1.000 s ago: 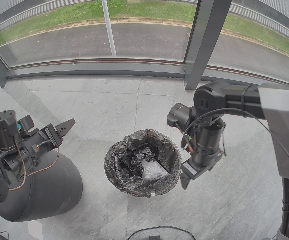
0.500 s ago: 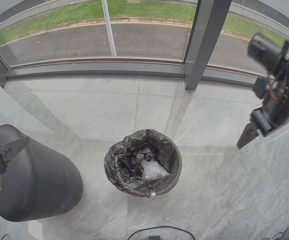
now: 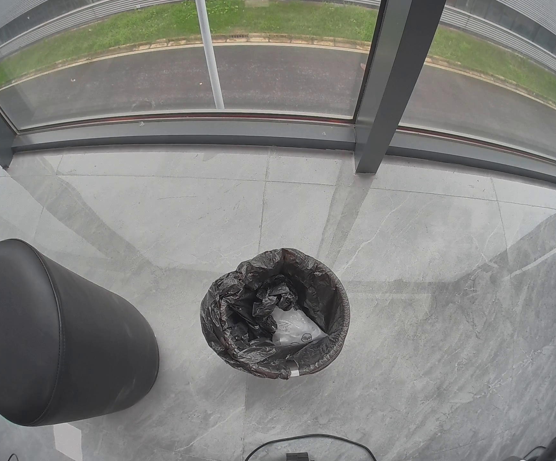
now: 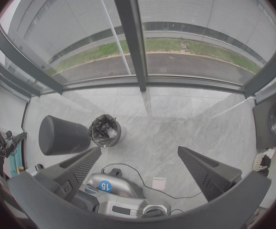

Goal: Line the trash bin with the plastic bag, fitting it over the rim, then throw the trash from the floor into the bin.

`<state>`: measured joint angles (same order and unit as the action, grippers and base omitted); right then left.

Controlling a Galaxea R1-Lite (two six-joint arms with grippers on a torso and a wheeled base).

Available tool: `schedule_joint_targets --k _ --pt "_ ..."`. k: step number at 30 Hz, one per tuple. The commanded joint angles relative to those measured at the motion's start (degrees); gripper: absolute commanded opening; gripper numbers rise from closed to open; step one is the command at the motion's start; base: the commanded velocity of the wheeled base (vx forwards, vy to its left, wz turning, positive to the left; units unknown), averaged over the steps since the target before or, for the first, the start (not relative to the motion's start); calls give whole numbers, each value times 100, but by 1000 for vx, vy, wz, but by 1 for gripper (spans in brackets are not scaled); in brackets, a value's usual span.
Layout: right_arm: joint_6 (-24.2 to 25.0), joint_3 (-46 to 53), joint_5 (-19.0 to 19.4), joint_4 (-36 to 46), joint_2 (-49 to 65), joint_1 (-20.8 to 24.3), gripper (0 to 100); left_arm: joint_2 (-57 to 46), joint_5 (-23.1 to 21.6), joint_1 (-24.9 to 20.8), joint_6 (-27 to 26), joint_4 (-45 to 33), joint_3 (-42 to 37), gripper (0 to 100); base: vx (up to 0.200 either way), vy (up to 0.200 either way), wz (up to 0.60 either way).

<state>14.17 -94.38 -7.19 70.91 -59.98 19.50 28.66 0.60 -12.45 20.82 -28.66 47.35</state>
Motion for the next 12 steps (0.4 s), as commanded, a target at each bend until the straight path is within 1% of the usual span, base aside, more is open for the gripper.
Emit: schedule_joint_targets --k 1,2,4,7,8,10,11,12 --pt "-362 4252 684 -1827 5224 -2364 100 -1864 -939 1086 -105 -1898 301 100 0 0 0" --pt "-362 4481 790 -1818 5435 -2372 100 -2005 -1176 1227 -105 -1906 108 100 0 0 0" --pt "-309 4753 772 -1756 5497 -2381 100 -2145 -1369 1394 -105 -1906 -173 100 0 0 0" --pt "-309 5228 781 -1809 5497 -2381 100 -2330 -1536 1543 -140 -1889 -639 100 0 0 0" --pt "-327 5263 781 -1818 5497 -2381 100 -2330 -1536 1552 -140 -1880 -665 100 0 0 0" --pt "-379 5799 790 -2090 5497 -2381 100 -2339 -1589 1552 -140 -1854 -973 100 0 0 0" --pt "-379 5799 790 -2090 5497 -2381 100 -2339 -1589 1552 -140 -1854 -973 100 0 0 0" --pt "-388 6239 798 -2582 5497 -2381 100 -2339 -1580 1552 -131 -1783 -1184 100 0 0 0"
